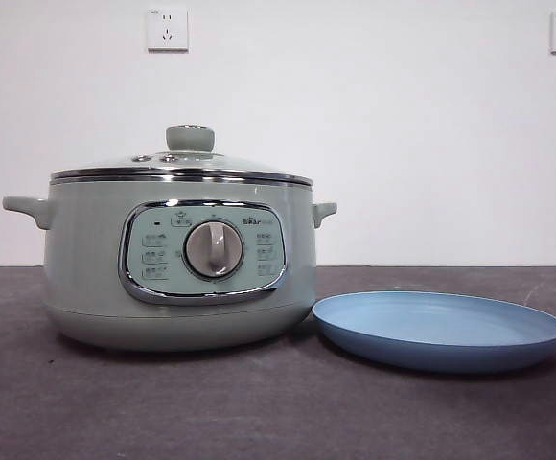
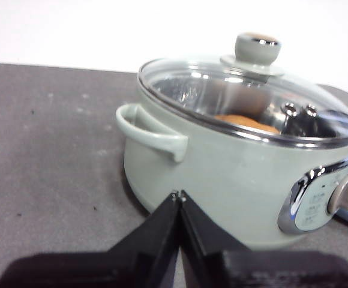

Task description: Take the potato out from the steamer,put the potato on the plate,close the lid

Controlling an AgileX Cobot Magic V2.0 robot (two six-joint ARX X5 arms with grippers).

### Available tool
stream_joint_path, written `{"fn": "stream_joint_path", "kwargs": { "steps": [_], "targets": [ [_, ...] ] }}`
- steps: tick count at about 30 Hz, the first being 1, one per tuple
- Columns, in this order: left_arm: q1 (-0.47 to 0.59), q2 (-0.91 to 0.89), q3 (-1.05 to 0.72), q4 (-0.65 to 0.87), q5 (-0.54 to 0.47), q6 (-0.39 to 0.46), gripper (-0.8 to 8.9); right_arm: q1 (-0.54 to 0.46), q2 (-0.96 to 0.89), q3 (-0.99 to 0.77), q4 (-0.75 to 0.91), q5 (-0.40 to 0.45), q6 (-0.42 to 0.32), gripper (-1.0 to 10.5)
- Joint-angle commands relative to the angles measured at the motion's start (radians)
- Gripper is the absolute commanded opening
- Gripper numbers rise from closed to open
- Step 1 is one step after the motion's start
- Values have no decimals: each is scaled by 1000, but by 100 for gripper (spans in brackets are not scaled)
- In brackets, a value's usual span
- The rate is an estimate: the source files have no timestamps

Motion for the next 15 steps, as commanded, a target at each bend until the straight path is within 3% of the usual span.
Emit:
{"fn": "stream_joint_path", "kwargs": {
  "steps": [1, 5, 9, 15],
  "targets": [
    [3, -3, -14, 19, 0, -22, -4, 1, 0, -16, 5, 1, 103, 1],
    [3, -3, -14, 18, 0, -186, -6, 1, 0, -15, 5, -18, 223, -1],
    [3, -3, -8, 7, 18, -335, -6, 1, 4, -6, 11, -107, 286, -9],
    [3, 0, 80, -68, 84, -378, -6, 2, 51, 93, 12, -174, 320, -9]
  ]
}}
